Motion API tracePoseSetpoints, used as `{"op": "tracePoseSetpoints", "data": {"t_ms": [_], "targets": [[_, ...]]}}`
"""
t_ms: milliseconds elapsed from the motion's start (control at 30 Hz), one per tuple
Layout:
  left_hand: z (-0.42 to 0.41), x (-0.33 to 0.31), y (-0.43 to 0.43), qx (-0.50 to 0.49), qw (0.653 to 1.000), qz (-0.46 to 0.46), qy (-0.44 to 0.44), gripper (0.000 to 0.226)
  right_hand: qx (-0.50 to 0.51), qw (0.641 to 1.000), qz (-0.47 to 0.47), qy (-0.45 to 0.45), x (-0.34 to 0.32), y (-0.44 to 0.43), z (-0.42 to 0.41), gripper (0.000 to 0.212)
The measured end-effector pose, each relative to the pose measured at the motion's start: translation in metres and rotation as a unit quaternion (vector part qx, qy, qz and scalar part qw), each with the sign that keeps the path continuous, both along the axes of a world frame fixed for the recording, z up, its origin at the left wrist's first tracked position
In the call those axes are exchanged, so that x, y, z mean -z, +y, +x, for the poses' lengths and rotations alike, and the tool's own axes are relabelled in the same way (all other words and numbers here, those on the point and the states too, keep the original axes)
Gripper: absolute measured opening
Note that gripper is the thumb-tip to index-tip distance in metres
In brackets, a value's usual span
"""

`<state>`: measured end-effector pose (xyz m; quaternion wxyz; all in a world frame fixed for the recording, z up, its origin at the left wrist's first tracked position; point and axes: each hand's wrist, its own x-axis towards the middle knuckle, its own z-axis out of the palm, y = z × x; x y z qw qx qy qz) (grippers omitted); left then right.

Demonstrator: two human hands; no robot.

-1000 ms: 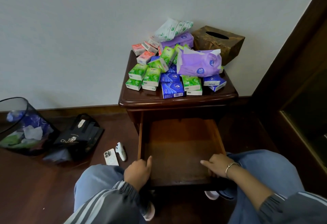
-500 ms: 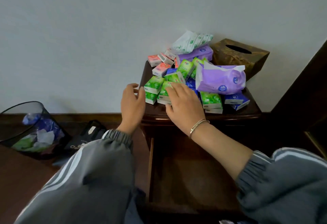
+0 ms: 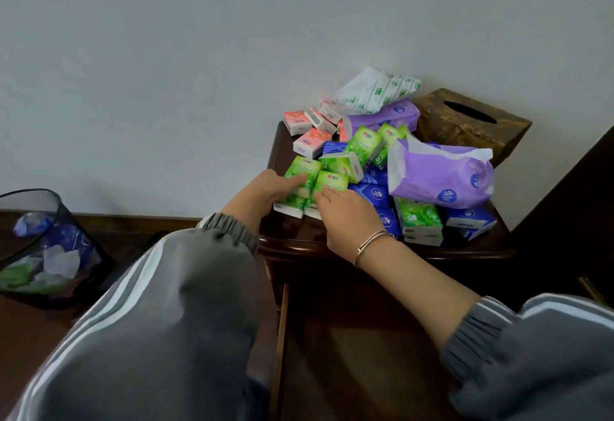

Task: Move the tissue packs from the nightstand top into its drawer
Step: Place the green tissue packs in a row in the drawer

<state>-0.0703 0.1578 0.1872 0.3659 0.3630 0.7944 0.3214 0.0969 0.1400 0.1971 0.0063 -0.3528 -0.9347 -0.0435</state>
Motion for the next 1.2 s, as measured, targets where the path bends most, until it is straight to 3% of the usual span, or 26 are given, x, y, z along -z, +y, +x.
{"op": "tracePoseSetpoints", "data": {"t_ms": [100, 200, 267, 433, 533, 633, 733, 900, 1200], "targets": [[-0.010, -0.009, -0.010, 0.037, 0.998, -0.053, -0.011, 0.068, 0.009, 0.999, -0.026, 0.033, 0.000, 0.006, 0.005, 0.056], [-0.010, -0.009, -0.031, -0.007, 0.986, -0.026, -0.162, 0.050, 0.015, 0.998, -0.050, 0.044, 0.005, 0.007, 0.009, 0.060], [-0.006, -0.003, -0.048, -0.061, 0.972, 0.022, -0.227, 0.044, 0.018, 0.997, -0.056, 0.054, 0.005, 0.006, 0.011, 0.062], [-0.003, 0.017, -0.090, -0.209, 0.913, 0.191, -0.294, 0.059, 0.023, 0.999, -0.029, 0.036, -0.018, 0.019, 0.004, 0.042], [0.007, 0.017, -0.120, -0.219, 0.880, 0.235, -0.349, 0.055, 0.044, 0.999, -0.010, -0.003, -0.033, 0.031, -0.011, 0.063], [0.018, 0.020, -0.141, -0.216, 0.874, 0.232, -0.369, 0.054, 0.062, 0.988, -0.045, -0.135, -0.040, 0.039, -0.030, 0.091], [0.020, 0.025, -0.151, -0.205, 0.872, 0.242, -0.372, 0.054, 0.062, 0.976, -0.060, -0.200, -0.040, 0.042, -0.045, 0.088], [0.018, 0.036, -0.159, -0.201, 0.876, 0.252, -0.359, 0.054, 0.055, 0.977, -0.073, -0.193, -0.036, 0.038, -0.048, 0.078], [0.024, 0.054, -0.182, -0.280, 0.845, 0.248, -0.382, 0.055, 0.071, 0.996, -0.025, -0.039, -0.010, 0.025, -0.036, 0.066]]}}
